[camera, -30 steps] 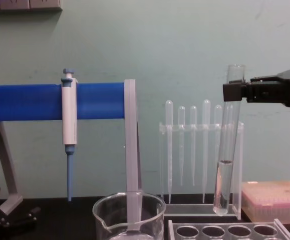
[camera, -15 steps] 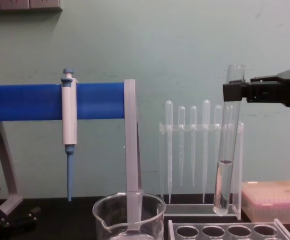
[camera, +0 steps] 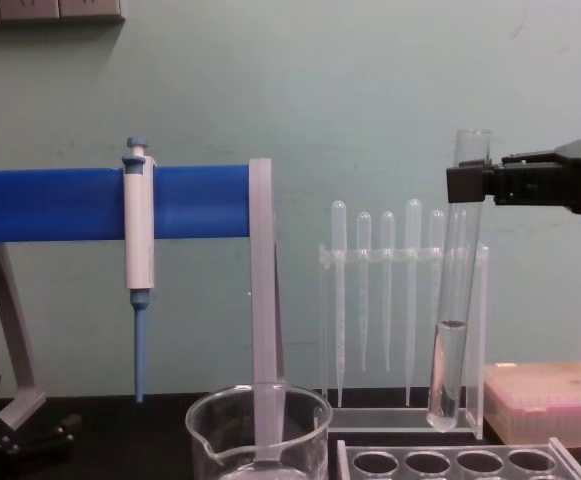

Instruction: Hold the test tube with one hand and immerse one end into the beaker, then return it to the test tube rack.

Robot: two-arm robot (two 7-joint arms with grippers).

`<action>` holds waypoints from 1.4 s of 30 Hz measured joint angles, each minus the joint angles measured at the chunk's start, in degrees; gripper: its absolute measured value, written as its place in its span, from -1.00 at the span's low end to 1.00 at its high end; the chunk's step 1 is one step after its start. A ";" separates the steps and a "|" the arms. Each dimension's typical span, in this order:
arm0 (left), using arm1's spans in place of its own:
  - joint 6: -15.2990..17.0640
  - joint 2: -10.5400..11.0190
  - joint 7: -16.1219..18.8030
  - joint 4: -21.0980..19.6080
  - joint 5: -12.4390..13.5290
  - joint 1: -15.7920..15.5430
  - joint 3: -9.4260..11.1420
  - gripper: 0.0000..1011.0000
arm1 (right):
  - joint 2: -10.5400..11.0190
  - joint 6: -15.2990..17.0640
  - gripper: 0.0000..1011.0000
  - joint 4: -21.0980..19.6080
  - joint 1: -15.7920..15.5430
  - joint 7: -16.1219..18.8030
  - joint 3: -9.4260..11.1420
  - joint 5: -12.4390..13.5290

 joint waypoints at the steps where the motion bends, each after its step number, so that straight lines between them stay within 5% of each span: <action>1: 0.00 0.00 0.00 0.00 0.00 0.00 0.00 0.98 | 0.00 0.00 -0.52 0.00 0.00 0.00 0.00 0.00; 42: 0.00 0.00 0.00 0.00 0.00 0.00 0.00 0.98 | 0.00 0.00 -0.52 0.00 0.00 0.00 0.00 0.00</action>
